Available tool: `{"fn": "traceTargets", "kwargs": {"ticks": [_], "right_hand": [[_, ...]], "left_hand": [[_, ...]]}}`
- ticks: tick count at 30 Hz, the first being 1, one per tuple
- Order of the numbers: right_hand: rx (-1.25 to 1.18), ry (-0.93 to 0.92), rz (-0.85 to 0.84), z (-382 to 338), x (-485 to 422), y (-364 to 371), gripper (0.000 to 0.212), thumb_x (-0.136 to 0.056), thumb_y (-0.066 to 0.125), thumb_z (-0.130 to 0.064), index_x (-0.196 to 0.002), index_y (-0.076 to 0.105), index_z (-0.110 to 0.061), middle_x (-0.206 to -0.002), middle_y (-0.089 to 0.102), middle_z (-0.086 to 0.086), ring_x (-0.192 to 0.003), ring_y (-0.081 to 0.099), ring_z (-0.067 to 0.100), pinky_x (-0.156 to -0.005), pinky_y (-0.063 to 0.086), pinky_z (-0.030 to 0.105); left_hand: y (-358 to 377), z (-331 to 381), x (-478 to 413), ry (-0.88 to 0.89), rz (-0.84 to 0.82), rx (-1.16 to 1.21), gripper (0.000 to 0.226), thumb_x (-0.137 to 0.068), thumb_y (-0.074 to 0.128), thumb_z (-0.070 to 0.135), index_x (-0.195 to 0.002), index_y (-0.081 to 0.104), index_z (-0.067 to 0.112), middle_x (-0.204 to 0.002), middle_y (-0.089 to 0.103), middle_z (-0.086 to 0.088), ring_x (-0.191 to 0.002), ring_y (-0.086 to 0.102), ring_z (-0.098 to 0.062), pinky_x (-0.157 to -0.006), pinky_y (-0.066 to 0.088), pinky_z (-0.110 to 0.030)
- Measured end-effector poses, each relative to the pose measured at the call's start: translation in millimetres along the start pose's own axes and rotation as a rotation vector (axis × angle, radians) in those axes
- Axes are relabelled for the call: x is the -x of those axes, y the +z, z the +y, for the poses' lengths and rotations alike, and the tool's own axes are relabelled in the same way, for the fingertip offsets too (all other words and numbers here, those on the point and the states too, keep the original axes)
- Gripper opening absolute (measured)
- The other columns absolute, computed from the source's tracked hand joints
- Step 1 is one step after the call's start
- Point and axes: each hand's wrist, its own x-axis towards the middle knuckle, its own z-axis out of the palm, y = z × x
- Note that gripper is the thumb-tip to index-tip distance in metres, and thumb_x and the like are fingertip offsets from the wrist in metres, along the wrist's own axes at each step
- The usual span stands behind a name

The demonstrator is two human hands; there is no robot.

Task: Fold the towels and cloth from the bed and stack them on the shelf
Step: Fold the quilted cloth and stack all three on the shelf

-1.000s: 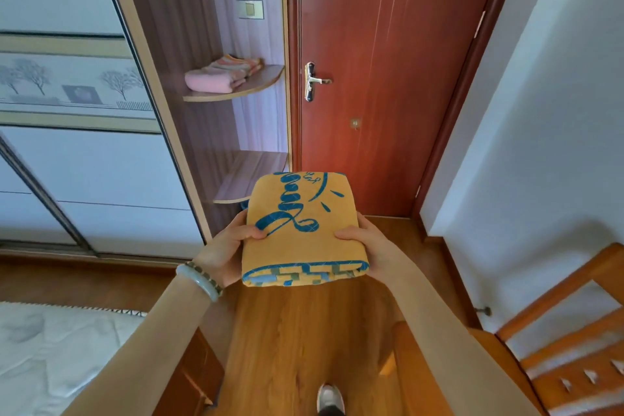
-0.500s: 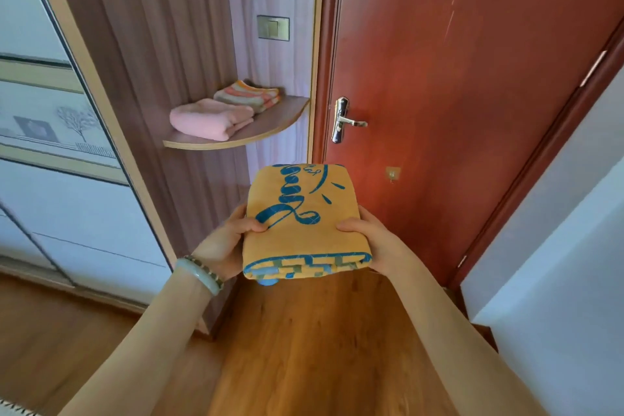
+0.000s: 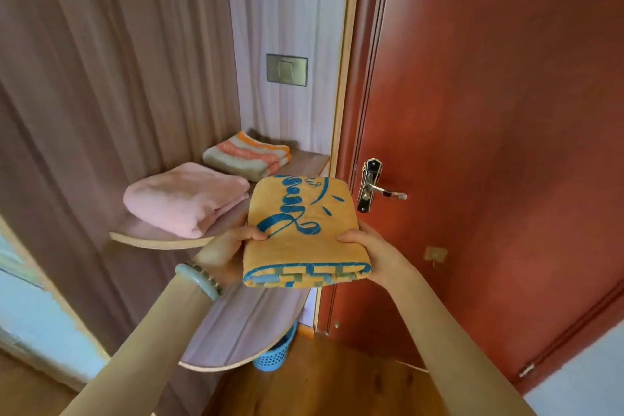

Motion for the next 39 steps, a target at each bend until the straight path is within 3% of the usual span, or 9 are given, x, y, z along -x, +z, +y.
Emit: {"fn": "traceTargets", "kwargs": {"ticks": [2, 6, 14, 18, 21, 27, 34, 37, 39], "right_hand": [[-0.002, -0.010, -0.002, -23, -36, -8, 0.063, -0.067, 0.068, -0.005, -0.126, 0.052, -0.021, -0.113, 0.066, 0.011, -0.097, 0.066, 0.028, -0.074, 0.057, 0.039], [-0.021, -0.007, -0.052, -46, -92, -23, 0.049, -0.076, 0.062, 0.001, -0.118, 0.056, -0.022, -0.095, 0.073, 0.006, -0.082, 0.071, 0.022, -0.063, 0.058, 0.034], [0.060, 0.015, -0.154, -79, -200, -37, 0.058, -0.065, 0.064, -0.002, -0.120, 0.059, -0.022, -0.100, 0.070, 0.010, -0.086, 0.068, 0.026, -0.072, 0.054, 0.035], [0.084, 0.056, -0.230, -99, -252, -46, 0.042, -0.084, 0.053, 0.005, -0.108, 0.062, -0.027, -0.086, 0.073, 0.004, -0.071, 0.070, 0.019, -0.061, 0.057, 0.032], [0.106, 0.064, -0.303, -116, -282, -49, 0.045, -0.076, 0.059, 0.004, -0.111, 0.061, -0.024, -0.087, 0.074, 0.005, -0.071, 0.071, 0.020, -0.060, 0.058, 0.030], [0.070, 0.121, -0.434, -130, -328, -56, 0.055, -0.066, 0.061, -0.002, -0.118, 0.058, -0.020, -0.105, 0.070, 0.011, -0.092, 0.067, 0.029, -0.083, 0.053, 0.044], [0.098, 0.143, -0.515, -126, -348, -55, 0.059, -0.065, 0.062, -0.003, -0.123, 0.055, -0.015, -0.113, 0.066, 0.014, -0.096, 0.065, 0.030, -0.085, 0.051, 0.046], [0.092, 0.123, -0.575, -127, -348, -50, 0.044, -0.077, 0.056, 0.005, -0.116, 0.059, -0.016, -0.100, 0.072, 0.009, -0.088, 0.069, 0.025, -0.077, 0.055, 0.037], [0.115, 0.131, -0.578, -126, -347, -49, 0.040, -0.075, 0.057, 0.005, -0.108, 0.060, -0.018, -0.090, 0.074, 0.005, -0.079, 0.070, 0.020, -0.068, 0.056, 0.032]], "left_hand": [[-3, 19, -34, -0.015, 0.030, -0.008, 0.075, -0.059, 0.069, 0.003, -0.131, 0.051, 0.010, -0.125, 0.061, -0.023, -0.110, 0.061, -0.040, -0.087, 0.051, -0.054], [-9, 39, -85, -0.018, 0.113, 0.010, 0.083, -0.057, 0.070, 0.004, -0.136, 0.045, 0.013, -0.132, 0.054, -0.025, -0.119, 0.053, -0.046, -0.099, 0.040, -0.065], [-21, 46, -144, 0.056, 0.293, 0.216, 0.063, -0.073, 0.050, -0.011, -0.131, 0.046, 0.012, -0.125, 0.058, -0.025, -0.104, 0.061, -0.044, -0.066, 0.056, -0.050], [-14, 57, -171, 0.123, 0.437, 0.234, 0.057, -0.081, 0.043, -0.013, -0.130, 0.048, 0.016, -0.125, 0.059, -0.024, -0.102, 0.062, -0.042, -0.068, 0.057, -0.053], [-10, 64, -189, 0.166, 0.515, 0.263, 0.060, -0.081, 0.042, -0.014, -0.131, 0.048, 0.018, -0.124, 0.061, -0.023, -0.098, 0.064, -0.041, -0.064, 0.057, -0.051], [-5, 70, -214, 0.222, 0.645, 0.262, 0.056, -0.081, 0.047, -0.010, -0.130, 0.050, 0.016, -0.120, 0.065, -0.020, -0.100, 0.065, -0.040, -0.069, 0.056, -0.049], [-2, 64, -213, 0.234, 0.755, 0.206, 0.055, -0.077, 0.050, -0.011, -0.127, 0.052, 0.010, -0.120, 0.065, -0.021, -0.105, 0.063, -0.040, -0.075, 0.057, -0.050], [-4, 69, -207, 0.272, 0.802, 0.191, 0.062, -0.063, 0.055, -0.007, -0.125, 0.052, -0.001, -0.116, 0.065, -0.025, -0.098, 0.065, -0.036, -0.070, 0.058, -0.041], [-5, 75, -204, 0.256, 0.894, 0.122, 0.052, -0.068, 0.056, -0.007, -0.120, 0.052, -0.007, -0.097, 0.063, -0.019, -0.080, 0.066, -0.020, -0.061, 0.056, -0.025]]}}
